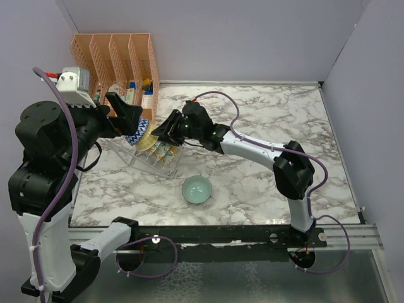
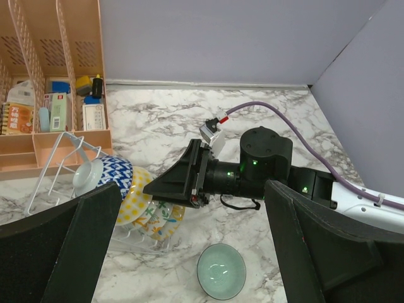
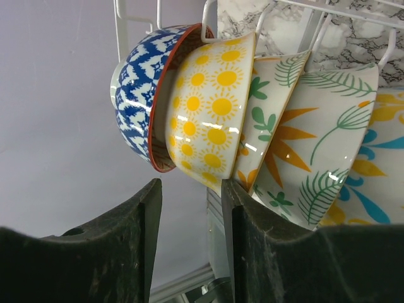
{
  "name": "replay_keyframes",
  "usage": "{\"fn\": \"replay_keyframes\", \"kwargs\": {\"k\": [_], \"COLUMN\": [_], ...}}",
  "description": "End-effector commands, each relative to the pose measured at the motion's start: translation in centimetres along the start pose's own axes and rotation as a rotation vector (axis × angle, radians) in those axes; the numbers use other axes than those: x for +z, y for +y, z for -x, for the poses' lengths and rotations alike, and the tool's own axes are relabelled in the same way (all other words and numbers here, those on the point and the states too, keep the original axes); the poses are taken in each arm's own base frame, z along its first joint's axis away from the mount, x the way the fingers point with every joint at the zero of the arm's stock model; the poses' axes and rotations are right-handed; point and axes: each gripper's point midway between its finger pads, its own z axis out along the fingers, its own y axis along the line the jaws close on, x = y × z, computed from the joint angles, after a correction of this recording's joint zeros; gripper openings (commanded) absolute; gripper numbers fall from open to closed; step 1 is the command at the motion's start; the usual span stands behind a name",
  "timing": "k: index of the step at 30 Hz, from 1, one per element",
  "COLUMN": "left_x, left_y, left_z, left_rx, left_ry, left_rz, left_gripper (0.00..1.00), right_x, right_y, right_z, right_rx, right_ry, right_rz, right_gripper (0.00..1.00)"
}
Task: Load the bowls into the dish rack
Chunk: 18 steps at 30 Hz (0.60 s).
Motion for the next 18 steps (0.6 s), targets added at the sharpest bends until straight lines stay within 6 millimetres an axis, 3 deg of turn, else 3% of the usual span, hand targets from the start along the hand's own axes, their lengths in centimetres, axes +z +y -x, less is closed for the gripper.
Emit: {"fn": "replay_keyframes", "kwargs": {"k": [1,9,15,18], "left_x": [-0.1,0.1,0.2,0.3], "left_y": [0.3,0.4,0.5,0.5], "left_z": [-0.1,-0.3,-0.3,-0.2], "left_rx": [0.011,0.009,0.010,0.010], "left_ry": [-0.001,0.002,0.003,0.003], "left_rz": [0.014,0.016,0.023,0.023], "left_gripper": [0.99,0.99,0.99,0.99], "right_x": [0.7,1.0,1.3,0.6], "right_y": [0.2,3.1,3.8,4.1], "right_z": [1.3,1.9,1.2,1.1], "right_rx": [-0.039,-0.085,-0.092,-0.091], "right_ry": [-0.046,-0.080,-0.030,-0.027], "right_rz": [0.017,0.202,0.224,0.226], "right_gripper": [0.43,0.43,0.43,0.43]}}
